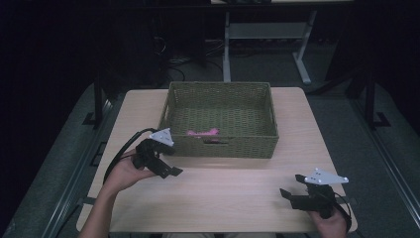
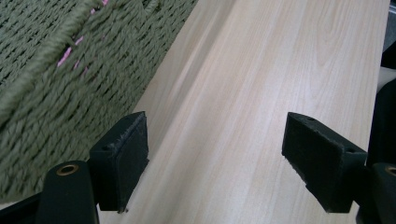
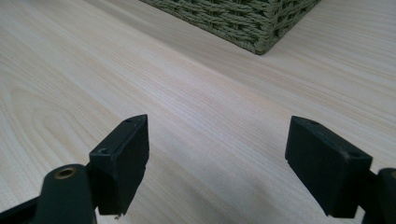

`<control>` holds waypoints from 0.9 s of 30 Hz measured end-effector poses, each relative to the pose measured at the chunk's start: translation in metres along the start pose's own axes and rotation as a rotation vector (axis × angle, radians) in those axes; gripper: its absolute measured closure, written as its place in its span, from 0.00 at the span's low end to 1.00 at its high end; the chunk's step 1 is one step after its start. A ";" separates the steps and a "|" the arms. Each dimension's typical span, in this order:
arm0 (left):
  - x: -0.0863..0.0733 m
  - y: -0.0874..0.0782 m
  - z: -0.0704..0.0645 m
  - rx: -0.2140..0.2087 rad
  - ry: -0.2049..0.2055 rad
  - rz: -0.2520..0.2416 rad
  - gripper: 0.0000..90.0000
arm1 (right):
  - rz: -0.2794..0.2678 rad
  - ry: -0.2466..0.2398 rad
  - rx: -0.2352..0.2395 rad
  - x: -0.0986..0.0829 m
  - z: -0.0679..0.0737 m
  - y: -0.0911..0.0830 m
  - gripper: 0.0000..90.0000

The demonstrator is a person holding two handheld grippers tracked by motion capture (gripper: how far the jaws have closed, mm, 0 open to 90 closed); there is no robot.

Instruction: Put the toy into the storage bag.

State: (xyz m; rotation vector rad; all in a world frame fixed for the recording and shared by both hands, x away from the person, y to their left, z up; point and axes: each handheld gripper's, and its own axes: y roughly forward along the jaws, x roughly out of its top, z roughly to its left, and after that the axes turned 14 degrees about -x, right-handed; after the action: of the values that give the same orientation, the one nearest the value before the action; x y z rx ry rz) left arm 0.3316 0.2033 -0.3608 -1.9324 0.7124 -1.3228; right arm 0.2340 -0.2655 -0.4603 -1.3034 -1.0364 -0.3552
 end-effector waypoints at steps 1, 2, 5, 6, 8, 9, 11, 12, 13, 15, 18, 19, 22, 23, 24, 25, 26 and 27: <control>-0.003 0.000 -0.001 0.004 -0.001 -0.002 0.25 | 0.002 0.003 -0.001 0.000 0.000 0.000 0.24; -0.004 0.001 -0.002 0.006 -0.003 -0.005 0.25 | 0.002 0.003 -0.001 0.000 0.000 0.000 0.24; -0.011 0.001 -0.004 0.009 -0.007 -0.004 0.25 | 0.004 0.005 -0.006 -0.001 0.000 0.000 0.24; -0.013 0.000 -0.004 0.010 -0.007 -0.006 0.25 | 0.004 0.006 -0.007 -0.001 0.000 0.000 0.24; -0.018 0.001 -0.006 0.013 -0.015 -0.024 0.25 | 0.005 0.006 -0.011 -0.001 0.000 0.001 0.24; -0.020 0.000 -0.007 0.015 -0.016 -0.026 0.25 | 0.006 0.007 -0.012 -0.001 0.000 0.001 0.24; -0.024 0.000 -0.008 0.017 -0.019 -0.028 0.25 | 0.006 0.005 -0.012 -0.001 0.000 0.001 0.24; -0.027 0.000 -0.009 0.018 -0.017 -0.034 0.25 | 0.006 0.002 -0.012 -0.001 0.001 0.001 0.24; -0.029 0.000 -0.010 0.020 -0.018 -0.039 0.25 | 0.008 -0.002 -0.018 -0.001 0.001 0.000 0.24; -0.033 0.000 -0.013 0.026 -0.016 -0.035 0.25 | 0.008 0.003 -0.021 -0.001 0.002 0.000 0.24; -0.040 0.000 -0.016 0.036 -0.019 -0.042 0.25 | 0.001 0.005 -0.024 -0.001 0.003 -0.002 0.23; -0.043 0.001 -0.017 0.040 -0.024 -0.046 0.25 | 0.002 0.005 -0.026 -0.001 0.004 -0.002 0.23; -0.052 0.005 -0.020 0.049 -0.029 -0.048 0.25 | 0.001 0.006 -0.031 -0.001 0.005 -0.003 0.23; -0.054 0.006 -0.021 0.044 -0.030 -0.053 0.25 | 0.002 0.006 -0.031 -0.001 0.005 -0.003 0.23; -0.056 0.007 -0.022 0.043 -0.028 -0.057 0.25 | 0.002 0.006 -0.031 -0.001 0.005 -0.003 0.23; -0.058 0.009 -0.023 0.046 -0.033 -0.066 0.25 | 0.001 0.007 -0.031 -0.001 0.005 -0.003 0.23; -0.060 0.011 -0.024 0.047 -0.040 -0.075 0.25 | -0.002 0.008 -0.032 -0.001 0.005 -0.003 0.23; -0.062 0.013 -0.024 0.043 -0.045 -0.086 0.24 | -0.002 0.010 -0.030 -0.001 0.005 -0.003 0.23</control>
State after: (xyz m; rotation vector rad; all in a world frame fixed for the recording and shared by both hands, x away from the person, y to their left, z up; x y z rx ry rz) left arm 0.2871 0.2363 -0.4007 -1.9717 0.5797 -1.3311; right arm 0.2292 -0.2625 -0.4596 -1.3264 -1.0273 -0.3802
